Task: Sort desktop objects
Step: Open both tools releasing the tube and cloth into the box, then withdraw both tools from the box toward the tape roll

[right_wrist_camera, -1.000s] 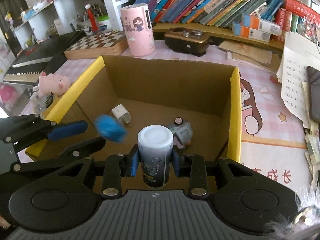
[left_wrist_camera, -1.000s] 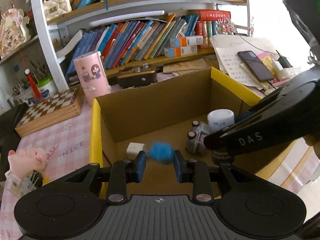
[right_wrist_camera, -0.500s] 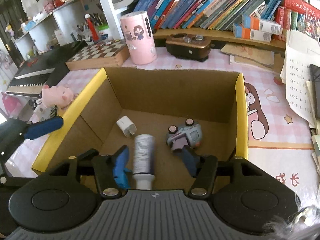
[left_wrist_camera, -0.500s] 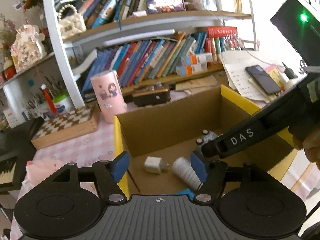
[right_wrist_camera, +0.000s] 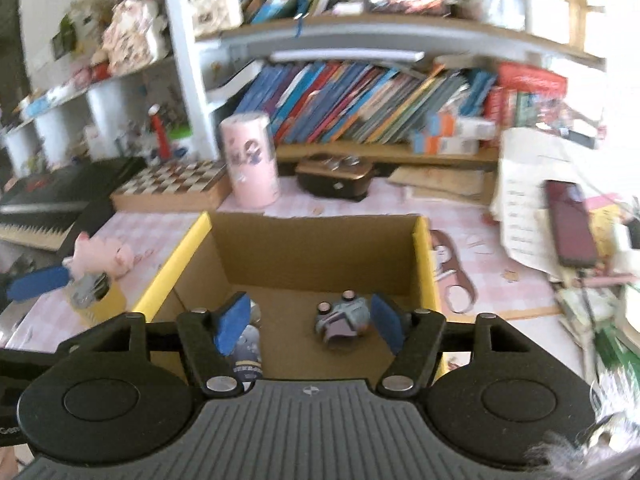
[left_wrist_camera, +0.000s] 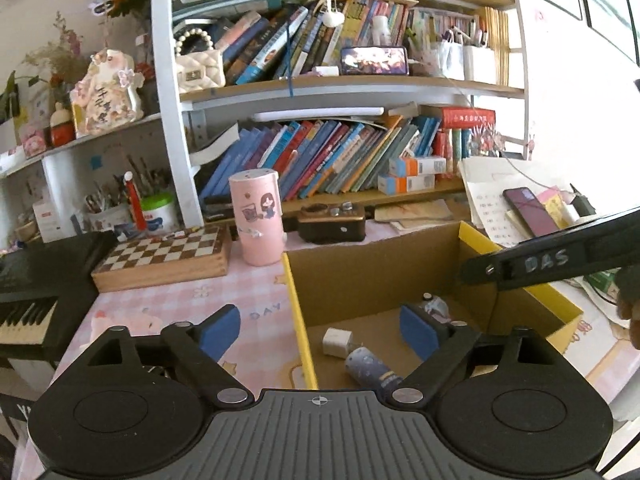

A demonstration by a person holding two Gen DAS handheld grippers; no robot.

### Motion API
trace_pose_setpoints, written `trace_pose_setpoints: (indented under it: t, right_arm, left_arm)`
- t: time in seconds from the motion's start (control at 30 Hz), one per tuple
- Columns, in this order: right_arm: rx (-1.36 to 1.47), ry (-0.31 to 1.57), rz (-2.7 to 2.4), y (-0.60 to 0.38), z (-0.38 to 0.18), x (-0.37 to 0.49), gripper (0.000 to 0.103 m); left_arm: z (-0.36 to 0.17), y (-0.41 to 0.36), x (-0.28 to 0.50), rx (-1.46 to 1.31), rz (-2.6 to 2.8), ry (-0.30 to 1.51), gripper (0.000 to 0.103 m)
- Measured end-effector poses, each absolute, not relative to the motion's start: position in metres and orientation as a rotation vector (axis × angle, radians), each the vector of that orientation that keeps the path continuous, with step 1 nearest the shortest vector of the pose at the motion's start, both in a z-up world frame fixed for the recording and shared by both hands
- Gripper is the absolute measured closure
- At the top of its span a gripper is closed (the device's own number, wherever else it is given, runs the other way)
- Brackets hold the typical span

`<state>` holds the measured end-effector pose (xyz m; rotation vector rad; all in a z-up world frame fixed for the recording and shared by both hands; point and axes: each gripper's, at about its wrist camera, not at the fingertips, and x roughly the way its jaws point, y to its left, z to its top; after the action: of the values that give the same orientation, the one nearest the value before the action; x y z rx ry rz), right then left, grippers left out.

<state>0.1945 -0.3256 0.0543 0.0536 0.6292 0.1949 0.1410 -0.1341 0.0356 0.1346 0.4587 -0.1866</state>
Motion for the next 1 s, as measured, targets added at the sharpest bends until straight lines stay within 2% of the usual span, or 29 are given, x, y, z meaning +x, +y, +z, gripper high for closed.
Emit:
trace_pose_setpoints:
  t: [0.37, 1.0]
  right_arm:
    - [0.084, 0.594, 0.030, -0.310, 0.046, 0.128, 0.028]
    - [0.083, 0.714, -0.038, -0.215, 0.017, 0.038, 0.027]
  left_arm:
    - [0.025, -0.104, 0.110, 0.135, -0.230, 0.462, 0.010]
    - [0.013, -0.030, 0.045, 0.167, -0.323, 0.536, 0.003]
